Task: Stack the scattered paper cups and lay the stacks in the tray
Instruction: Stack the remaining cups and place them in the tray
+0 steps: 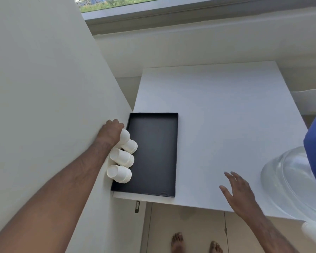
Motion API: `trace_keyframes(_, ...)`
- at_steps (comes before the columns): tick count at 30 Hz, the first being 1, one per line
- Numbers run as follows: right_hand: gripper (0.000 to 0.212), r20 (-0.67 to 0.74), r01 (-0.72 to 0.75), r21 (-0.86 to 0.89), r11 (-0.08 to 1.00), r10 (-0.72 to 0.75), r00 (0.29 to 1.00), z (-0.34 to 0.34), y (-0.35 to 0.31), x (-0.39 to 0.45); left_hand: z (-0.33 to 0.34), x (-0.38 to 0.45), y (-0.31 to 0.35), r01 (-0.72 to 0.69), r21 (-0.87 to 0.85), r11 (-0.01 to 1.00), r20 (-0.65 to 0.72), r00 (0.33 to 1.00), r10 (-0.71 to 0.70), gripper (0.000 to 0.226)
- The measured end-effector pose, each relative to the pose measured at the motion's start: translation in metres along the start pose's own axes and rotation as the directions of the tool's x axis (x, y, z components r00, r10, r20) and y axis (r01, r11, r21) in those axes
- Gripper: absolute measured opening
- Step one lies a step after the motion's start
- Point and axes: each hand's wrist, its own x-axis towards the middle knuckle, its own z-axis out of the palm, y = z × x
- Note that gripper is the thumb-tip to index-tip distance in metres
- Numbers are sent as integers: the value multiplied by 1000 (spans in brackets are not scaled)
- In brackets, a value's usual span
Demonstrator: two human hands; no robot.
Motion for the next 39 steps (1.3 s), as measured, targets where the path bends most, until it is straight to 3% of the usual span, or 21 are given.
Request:
trace_keyframes(3, 62, 18, -11, -84, 996, 13, 1000, 6, 15, 7, 3, 11, 1, -10, 3, 1000, 15, 1000, 10, 48)
trace_keyframes(9, 61, 35, -25, -56, 998, 27, 999, 13, 34, 1, -2, 23, -6, 11, -40, 999, 110, 994, -6, 59)
trace_keyframes(20, 58, 80, -68, 47, 997, 64, 995, 22, 40, -17, 13, 9, 10, -1, 53, 999, 152, 988, -7, 51)
trace_keyframes(32, 60, 16, -29, -10, 1000, 29, 999, 25, 52, -25, 31, 11, 33, -8, 173, 985, 167, 986, -22, 40)
trace_keyframes(36, 62, 19, -31, 22, 999, 31, 999, 19, 49, -27, 34, 9, 37, -32, 176, 984, 80, 997, 18, 52)
trace_keyframes(39, 64, 8, -26, 9, 1000, 26, 1000, 11, 49, -33, 30, -2, 62, -68, 24, 997, -55, 996, 70, 58)
